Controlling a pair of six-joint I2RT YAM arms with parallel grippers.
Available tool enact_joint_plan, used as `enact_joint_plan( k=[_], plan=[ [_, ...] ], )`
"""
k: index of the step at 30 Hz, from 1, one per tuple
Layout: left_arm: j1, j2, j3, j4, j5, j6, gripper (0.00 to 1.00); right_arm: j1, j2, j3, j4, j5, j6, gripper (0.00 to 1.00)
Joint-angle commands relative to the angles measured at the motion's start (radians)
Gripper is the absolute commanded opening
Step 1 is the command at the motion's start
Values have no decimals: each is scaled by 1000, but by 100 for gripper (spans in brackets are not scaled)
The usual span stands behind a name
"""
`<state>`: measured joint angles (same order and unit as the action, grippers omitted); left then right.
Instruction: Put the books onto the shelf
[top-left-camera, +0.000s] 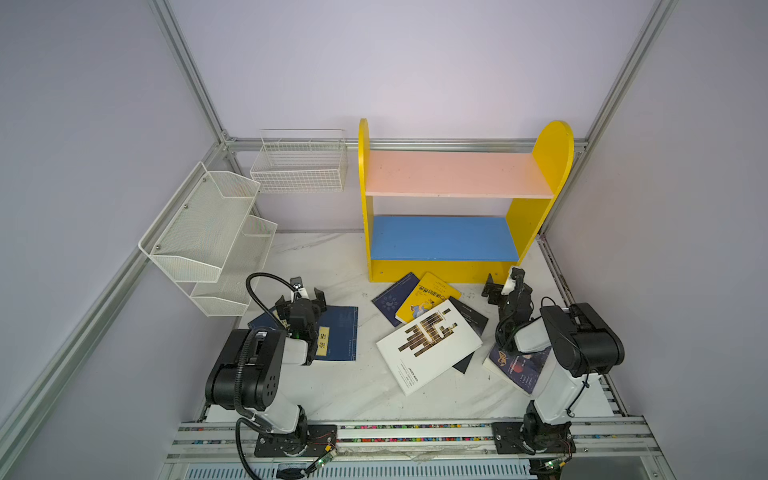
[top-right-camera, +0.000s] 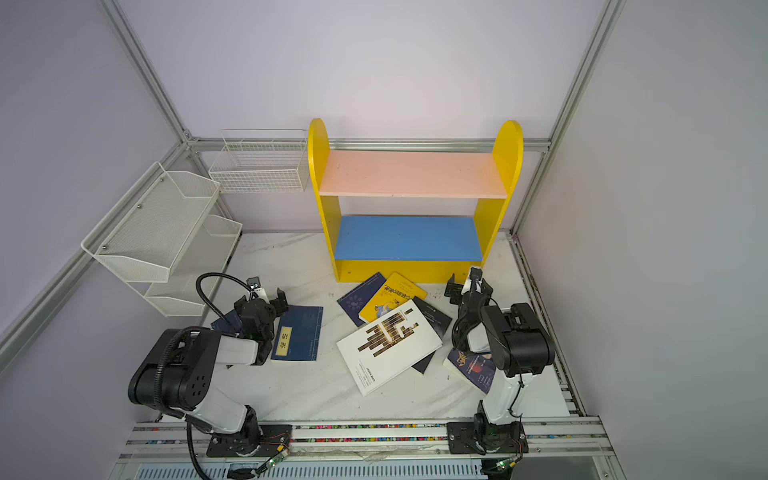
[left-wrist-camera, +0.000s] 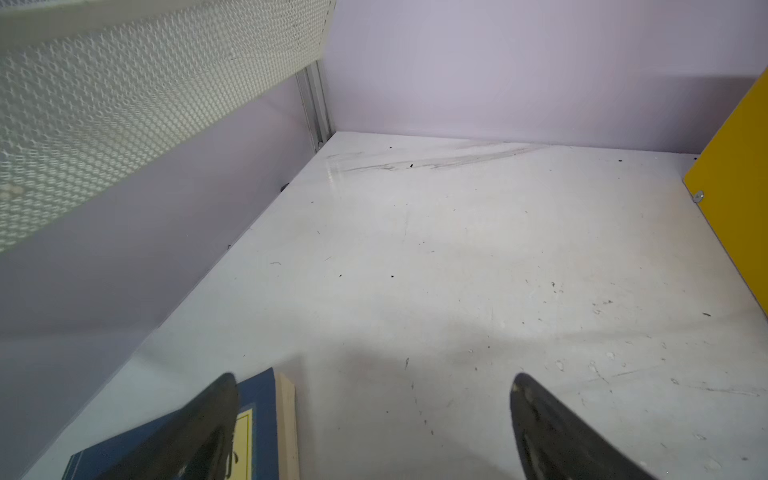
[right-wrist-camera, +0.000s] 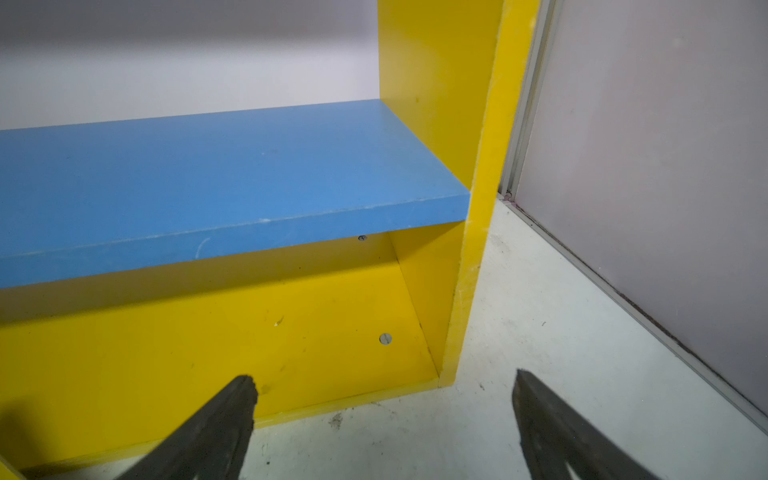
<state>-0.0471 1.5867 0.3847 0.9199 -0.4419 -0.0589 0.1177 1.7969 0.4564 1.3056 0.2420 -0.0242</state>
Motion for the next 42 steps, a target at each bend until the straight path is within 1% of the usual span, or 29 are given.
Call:
enact_joint_plan(
  k=[1, 36, 37, 39, 40, 41, 42],
  plan=[
    [-2, -7, -15, 62, -4, 8, 100, -6, -12, 6, 45, -7, -15, 97],
    [-2, -10, -17, 63, -6, 8, 100, -6, -25, 4, 55, -1, -25, 97],
    [-3, -13, -20, 76, -4, 20, 100, -4, -74, 20, -19, -6, -26, 97],
    [-12, -53, -9, 30, 15, 42, 100, -4, -181, 103, -258, -9, -26, 97],
    [-29, -90, 5, -16, -13, 60, 100, -5, -240, 142, -358, -4, -7, 97],
    [-44, -137, 25, -87, -38, 64, 100, -4, -288, 164, -420, -2, 2, 98],
    [-53, -209, 52, -190, -49, 64, 100, -5, -341, 182, -479, -21, 11, 97]
  ],
)
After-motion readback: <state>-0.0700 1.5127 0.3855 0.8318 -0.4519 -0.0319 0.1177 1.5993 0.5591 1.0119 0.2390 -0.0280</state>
